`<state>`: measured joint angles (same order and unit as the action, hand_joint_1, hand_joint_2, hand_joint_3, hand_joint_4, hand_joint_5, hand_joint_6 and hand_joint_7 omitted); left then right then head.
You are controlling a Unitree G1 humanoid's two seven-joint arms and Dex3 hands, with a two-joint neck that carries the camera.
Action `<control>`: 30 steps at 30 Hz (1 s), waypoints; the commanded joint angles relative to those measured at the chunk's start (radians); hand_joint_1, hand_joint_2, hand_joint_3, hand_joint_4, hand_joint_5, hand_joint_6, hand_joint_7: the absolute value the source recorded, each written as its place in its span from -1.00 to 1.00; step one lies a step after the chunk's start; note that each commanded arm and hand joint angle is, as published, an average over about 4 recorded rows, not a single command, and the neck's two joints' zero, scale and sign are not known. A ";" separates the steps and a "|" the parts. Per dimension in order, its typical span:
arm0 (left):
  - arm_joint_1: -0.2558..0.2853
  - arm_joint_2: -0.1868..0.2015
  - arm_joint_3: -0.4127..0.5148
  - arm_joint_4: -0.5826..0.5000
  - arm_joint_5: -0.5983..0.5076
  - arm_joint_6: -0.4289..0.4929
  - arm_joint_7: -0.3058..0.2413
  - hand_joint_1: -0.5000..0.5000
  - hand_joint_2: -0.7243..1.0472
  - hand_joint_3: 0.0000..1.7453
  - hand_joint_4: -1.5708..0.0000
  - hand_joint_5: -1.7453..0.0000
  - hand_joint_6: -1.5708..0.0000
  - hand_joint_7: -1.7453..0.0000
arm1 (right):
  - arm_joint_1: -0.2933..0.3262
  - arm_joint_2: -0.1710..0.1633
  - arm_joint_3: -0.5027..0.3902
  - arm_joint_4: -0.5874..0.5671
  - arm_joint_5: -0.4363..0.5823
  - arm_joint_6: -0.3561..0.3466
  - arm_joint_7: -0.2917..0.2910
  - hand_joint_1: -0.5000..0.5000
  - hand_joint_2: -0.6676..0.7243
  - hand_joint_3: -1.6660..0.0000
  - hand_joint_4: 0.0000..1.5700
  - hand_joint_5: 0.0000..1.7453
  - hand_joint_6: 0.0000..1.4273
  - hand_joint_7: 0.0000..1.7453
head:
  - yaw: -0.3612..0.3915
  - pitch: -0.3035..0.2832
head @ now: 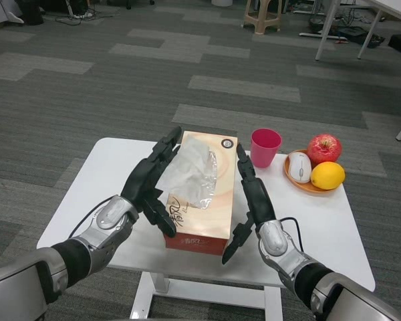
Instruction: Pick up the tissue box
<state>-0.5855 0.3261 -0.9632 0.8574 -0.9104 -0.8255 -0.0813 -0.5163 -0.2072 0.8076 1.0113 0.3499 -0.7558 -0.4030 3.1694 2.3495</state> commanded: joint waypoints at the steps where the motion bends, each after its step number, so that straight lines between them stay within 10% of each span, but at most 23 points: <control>1: 0.008 -0.017 -0.015 -0.040 0.021 -0.007 -0.036 1.00 -0.70 -1.00 1.00 1.00 1.00 1.00 | -0.008 0.010 -0.016 -0.038 0.001 -0.018 0.009 -0.92 0.82 1.00 -0.96 -1.00 -1.00 -1.00 | -0.001 0.001; 30: 0.027 -0.009 0.025 -0.129 0.030 -0.009 -0.046 1.00 -0.70 -1.00 1.00 1.00 1.00 1.00 | 0.004 -0.018 -0.061 -0.130 0.001 -0.022 0.016 -0.92 0.64 1.00 -0.98 -1.00 -1.00 -1.00 | 0.004 0.020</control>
<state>-0.5752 0.3367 -0.9146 0.7603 -0.9128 -0.8312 -0.0818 -0.4922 -0.2402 0.7553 0.9087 0.3521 -0.7580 -0.3922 3.1730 2.3690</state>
